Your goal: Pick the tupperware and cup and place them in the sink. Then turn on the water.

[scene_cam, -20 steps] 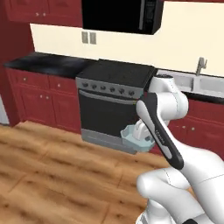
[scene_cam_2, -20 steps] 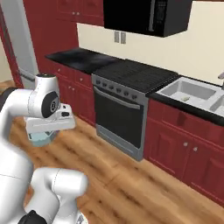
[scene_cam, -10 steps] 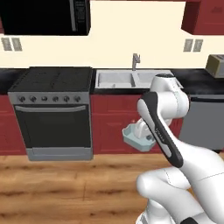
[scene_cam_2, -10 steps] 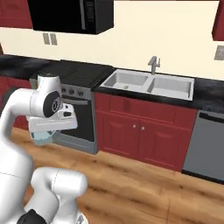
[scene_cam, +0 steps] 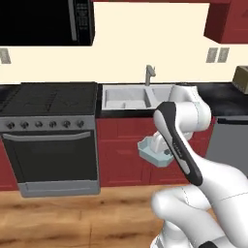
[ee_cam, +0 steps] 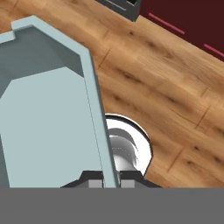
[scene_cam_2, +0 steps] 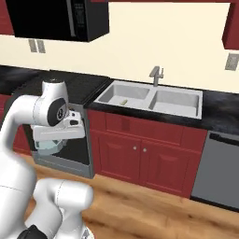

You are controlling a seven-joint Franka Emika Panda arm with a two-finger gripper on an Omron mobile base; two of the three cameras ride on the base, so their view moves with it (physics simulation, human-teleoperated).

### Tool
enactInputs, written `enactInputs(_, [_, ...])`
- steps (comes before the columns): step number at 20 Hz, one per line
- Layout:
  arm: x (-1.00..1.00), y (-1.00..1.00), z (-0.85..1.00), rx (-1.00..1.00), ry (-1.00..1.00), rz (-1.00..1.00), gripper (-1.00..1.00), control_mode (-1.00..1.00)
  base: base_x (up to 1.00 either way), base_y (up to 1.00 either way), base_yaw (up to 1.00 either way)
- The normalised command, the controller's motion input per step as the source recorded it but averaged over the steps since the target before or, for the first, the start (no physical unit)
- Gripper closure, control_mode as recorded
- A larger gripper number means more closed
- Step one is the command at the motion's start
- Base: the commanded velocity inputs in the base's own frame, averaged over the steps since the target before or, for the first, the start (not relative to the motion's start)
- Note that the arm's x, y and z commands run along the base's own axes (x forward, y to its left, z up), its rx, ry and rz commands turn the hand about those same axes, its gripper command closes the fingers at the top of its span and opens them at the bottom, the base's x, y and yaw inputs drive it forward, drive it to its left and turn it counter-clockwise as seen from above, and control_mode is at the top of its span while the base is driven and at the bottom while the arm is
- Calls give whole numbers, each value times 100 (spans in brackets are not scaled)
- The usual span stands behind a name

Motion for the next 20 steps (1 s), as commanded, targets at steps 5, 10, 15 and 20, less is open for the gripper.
enactInputs(5, [0,0,0,0,0,0,100,100,80,-14,0])
enactInputs(10, [0,0,0,0,0,0,100,100,55,-21,0])
enactInputs(15, [0,0,0,0,0,0,100,100,26,-47,-4])
enactInputs(20, [0,0,0,0,0,0,100,100,25,-67,-13])
